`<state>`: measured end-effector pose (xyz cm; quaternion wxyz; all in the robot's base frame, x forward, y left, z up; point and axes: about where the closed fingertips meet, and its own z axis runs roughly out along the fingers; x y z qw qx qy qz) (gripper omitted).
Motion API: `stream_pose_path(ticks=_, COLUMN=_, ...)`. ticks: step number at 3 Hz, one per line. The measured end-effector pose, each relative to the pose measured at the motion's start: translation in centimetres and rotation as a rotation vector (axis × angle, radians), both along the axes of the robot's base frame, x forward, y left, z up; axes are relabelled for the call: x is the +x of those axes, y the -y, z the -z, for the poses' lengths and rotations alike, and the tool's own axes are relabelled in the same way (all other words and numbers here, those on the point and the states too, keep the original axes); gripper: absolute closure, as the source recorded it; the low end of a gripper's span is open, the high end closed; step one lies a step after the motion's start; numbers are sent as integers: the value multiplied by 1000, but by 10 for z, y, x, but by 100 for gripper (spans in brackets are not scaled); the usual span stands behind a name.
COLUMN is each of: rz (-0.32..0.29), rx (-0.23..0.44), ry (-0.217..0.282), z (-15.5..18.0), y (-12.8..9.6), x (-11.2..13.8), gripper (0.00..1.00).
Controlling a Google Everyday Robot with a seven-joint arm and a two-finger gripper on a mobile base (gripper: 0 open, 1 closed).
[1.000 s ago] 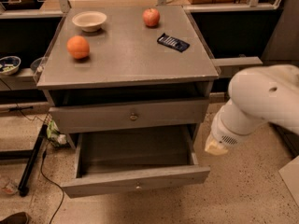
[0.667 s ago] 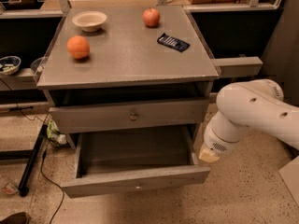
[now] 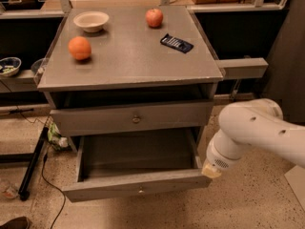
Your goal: Close middle drawer
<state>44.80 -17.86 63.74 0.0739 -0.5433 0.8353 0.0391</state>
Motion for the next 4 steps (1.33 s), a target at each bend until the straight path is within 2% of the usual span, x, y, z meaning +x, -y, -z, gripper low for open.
stream_pose_path(ticks=2, rz=30, rx=8, ry=-118, z=89, y=1, x=-21, gripper=100)
stream_pose_path(ticks=3, rz=29, rx=-3, ry=-169, z=136, y=-5, x=-4, gripper=100)
stream_pose_path(ticks=4, rz=39, rx=-11, ry=-178, z=149, y=-8, x=-9, gripper=100)
